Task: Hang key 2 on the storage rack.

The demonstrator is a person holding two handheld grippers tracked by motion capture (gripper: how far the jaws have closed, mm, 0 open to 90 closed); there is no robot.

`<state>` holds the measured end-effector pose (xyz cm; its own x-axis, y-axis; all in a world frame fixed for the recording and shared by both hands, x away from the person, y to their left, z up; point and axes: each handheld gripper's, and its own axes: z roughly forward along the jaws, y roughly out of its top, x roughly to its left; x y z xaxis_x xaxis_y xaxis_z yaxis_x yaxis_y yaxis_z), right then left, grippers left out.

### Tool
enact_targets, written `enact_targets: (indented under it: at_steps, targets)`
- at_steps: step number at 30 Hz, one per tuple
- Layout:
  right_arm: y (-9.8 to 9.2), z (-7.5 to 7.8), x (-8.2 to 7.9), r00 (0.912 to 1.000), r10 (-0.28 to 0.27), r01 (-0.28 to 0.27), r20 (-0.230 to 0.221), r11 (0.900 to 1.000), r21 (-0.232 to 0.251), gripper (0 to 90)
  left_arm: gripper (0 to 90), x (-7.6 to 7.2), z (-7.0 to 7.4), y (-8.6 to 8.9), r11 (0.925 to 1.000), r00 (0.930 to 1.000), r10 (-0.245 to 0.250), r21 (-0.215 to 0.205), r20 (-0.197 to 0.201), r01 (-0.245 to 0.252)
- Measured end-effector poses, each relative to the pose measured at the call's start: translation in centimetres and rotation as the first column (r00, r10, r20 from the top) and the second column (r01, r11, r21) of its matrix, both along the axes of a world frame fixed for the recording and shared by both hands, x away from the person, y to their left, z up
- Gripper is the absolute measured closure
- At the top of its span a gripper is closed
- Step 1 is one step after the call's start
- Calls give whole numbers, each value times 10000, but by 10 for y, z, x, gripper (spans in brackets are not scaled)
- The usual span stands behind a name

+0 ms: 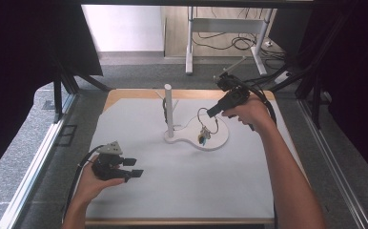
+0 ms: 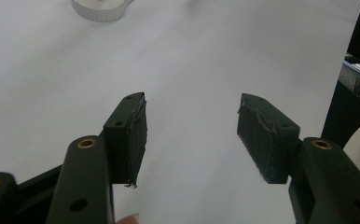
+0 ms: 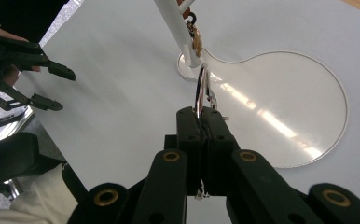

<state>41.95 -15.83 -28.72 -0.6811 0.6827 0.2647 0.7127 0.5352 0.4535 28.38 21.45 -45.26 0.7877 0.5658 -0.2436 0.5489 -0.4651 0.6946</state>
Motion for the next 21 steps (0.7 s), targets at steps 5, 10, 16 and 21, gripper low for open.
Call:
enact_targets:
  at_steps: [5, 10, 16, 21]
  targets:
    - [5, -2, 5, 10000, -44, 44, -17, 10000, 7, 881, 431, -1, 1, 0, 10000, 10000, 1, -40, 21, -1]
    - [9, -2, 11, 10000, -39, 38, -17, 9998, -181, 881, 430, 0, 1, 0, 10000, 10000, 2, -46, 13, -2]
    - [10, -4, 20, 9998, -179, 179, -17, 9995, -272, 882, 430, 0, 1, 0, 10000, 10000, -15, -50, 11, 15]
    - [11, -7, 26, 9996, -276, 276, -5, 9992, -305, 882, 431, 0, 1, 0, 9999, 10000, -36, -101, 36, 36]
